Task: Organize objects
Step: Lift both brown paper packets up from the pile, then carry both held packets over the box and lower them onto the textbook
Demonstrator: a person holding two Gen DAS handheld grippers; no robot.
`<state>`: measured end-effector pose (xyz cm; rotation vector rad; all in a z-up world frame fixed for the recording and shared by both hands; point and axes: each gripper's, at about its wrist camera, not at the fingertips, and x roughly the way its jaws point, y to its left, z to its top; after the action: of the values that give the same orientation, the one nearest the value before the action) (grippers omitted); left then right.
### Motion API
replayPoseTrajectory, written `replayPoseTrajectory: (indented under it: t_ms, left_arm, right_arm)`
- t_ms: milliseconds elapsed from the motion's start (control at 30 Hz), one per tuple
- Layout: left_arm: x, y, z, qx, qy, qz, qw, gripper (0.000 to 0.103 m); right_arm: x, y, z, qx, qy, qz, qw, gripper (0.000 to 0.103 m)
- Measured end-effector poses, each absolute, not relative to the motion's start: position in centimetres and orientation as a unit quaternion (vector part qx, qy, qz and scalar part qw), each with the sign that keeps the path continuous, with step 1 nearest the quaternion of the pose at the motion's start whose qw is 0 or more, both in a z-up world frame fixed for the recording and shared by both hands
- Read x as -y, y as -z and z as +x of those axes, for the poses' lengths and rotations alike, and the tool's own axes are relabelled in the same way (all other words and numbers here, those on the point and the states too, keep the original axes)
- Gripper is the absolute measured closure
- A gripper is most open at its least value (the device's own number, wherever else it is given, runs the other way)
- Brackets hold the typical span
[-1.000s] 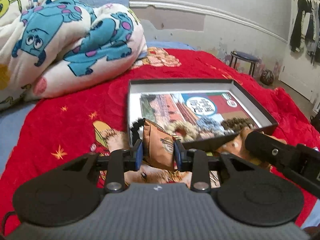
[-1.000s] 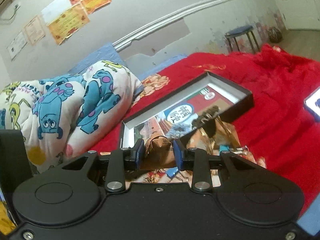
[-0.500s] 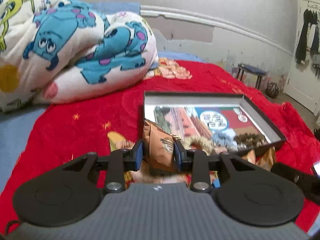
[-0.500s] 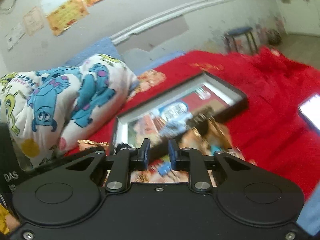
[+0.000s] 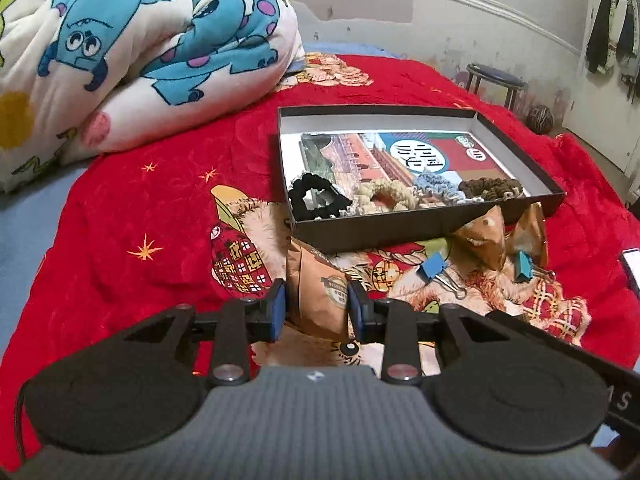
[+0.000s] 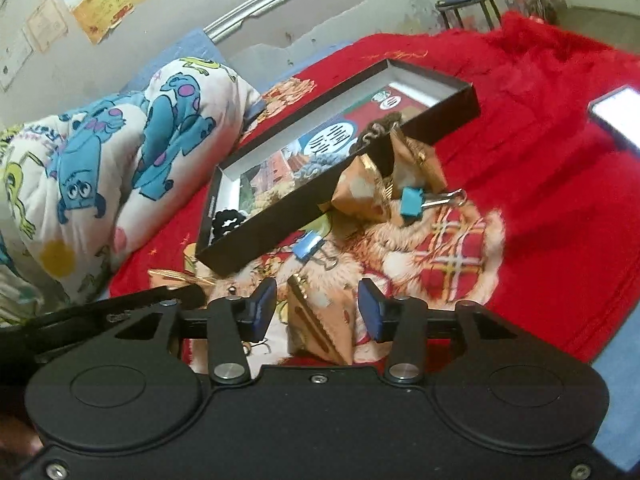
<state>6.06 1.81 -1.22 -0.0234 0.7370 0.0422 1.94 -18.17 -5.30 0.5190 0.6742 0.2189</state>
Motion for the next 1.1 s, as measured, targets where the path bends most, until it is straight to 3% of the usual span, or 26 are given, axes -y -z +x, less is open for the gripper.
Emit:
replayPoseTrajectory:
  t_ms: [333, 467, 700, 1100]
  left_arm:
    - [-1.7, 1.7, 6.5, -0.367, -0.021, -0.008, 0.930, 0.066]
    - [-2.0, 1.6, 6.7, -0.370, -0.023, -0.013, 0.929, 0.066]
    - [-2.2, 1.2, 6.7, -0.363, -0.025, -0.021, 0.931, 0.066]
    - [-3.0, -1.5, 7.4, -0.322, -0.020, -0.036, 0.946, 0.066]
  right_arm:
    - [16.7, 6.3, 2.3, -0.333, -0.108, 0.234, 0.907, 0.058]
    - [16.5, 6.3, 2.9, -0.342, -0.104, 0.242, 0.902, 0.066]
    - [16.1, 6.0, 3.0, -0.343, -0.105, 0.231, 0.904, 0.069]
    - [18.2, 0.8, 4.2, -0.277, -0.129, 0.284, 0.909, 0.069]
